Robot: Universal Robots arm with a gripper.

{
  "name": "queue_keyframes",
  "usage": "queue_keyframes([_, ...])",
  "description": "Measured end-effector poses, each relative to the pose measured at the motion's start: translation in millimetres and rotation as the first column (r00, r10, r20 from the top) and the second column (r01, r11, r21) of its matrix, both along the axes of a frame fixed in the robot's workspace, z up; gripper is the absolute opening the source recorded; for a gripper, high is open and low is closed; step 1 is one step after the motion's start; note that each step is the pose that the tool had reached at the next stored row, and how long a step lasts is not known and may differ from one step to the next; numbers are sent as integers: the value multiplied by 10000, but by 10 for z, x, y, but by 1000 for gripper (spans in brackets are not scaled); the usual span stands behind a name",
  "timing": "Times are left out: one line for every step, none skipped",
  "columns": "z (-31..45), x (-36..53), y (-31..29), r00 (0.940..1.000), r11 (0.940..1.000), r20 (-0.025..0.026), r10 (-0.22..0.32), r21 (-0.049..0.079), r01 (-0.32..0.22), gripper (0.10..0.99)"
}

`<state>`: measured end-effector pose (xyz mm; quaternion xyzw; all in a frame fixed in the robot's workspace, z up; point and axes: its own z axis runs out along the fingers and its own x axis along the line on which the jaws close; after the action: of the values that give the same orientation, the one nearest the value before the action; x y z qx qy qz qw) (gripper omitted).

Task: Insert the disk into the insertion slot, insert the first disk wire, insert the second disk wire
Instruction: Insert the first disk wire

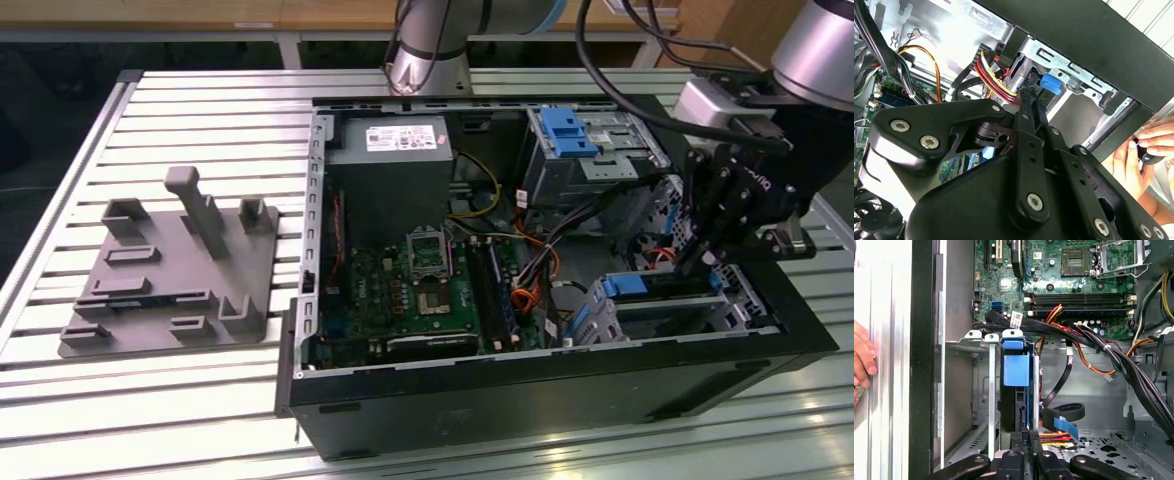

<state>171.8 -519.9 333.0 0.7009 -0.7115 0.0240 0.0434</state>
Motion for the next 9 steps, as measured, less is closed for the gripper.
queue_keyframes([-3,0,0,10000,10000,0,-11,-1,11,165])
queue_keyframes([-6,0,0,10000,10000,-1,-23,-1,23,165])
queue_keyframes([-9,0,0,10000,10000,-2,-33,1,33,165])
queue_keyframes([-12,0,0,10000,10000,-2,-43,0,43,165])
queue_keyframes([-16,0,0,10000,10000,-2,-52,1,52,165])
queue_keyframes([-19,0,0,10000,10000,-2,-59,0,59,165])
queue_keyframes([-22,0,0,10000,10000,-2,-64,0,64,165])
queue_keyframes([-27,0,0,10000,10000,-2,-69,1,69,165])
queue_keyframes([-32,0,0,10000,10000,-2,-73,1,73,165])
